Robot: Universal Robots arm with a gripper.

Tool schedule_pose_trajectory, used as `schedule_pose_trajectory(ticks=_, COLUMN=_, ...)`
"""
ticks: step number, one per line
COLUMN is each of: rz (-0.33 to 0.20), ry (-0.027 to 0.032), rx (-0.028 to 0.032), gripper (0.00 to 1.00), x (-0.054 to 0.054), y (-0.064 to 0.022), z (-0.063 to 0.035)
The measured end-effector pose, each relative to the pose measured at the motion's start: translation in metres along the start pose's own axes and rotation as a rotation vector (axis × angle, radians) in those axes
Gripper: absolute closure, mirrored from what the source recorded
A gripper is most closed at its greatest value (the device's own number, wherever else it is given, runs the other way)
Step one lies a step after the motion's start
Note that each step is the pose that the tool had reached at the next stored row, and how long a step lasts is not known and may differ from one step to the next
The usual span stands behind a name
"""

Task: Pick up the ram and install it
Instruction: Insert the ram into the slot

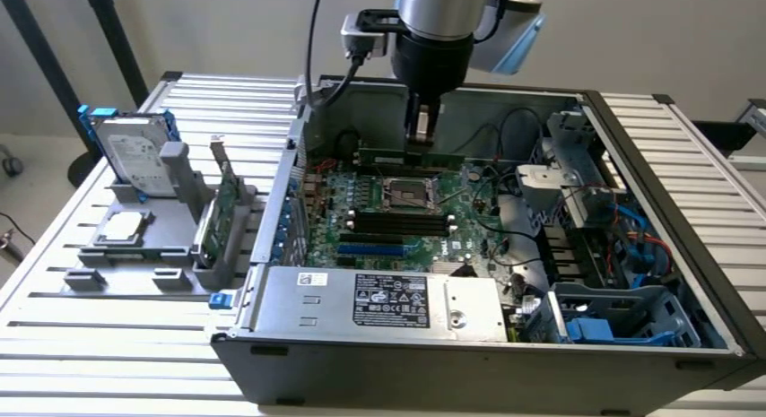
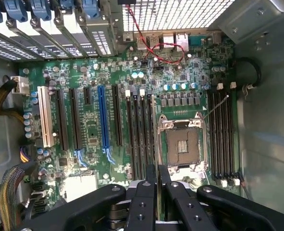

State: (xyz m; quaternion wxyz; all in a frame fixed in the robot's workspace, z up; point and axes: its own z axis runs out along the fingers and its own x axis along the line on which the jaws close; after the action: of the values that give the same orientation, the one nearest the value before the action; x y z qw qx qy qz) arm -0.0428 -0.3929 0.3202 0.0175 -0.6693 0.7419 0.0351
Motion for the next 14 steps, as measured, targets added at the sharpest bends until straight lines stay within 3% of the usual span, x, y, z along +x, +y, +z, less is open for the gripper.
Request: schedule_pose_trajectory(ticks=14, rz=0.000, ry=0.0000, rx=-0.0001, gripper=0.86, x=0.007, y=0.0023, z=0.0252)
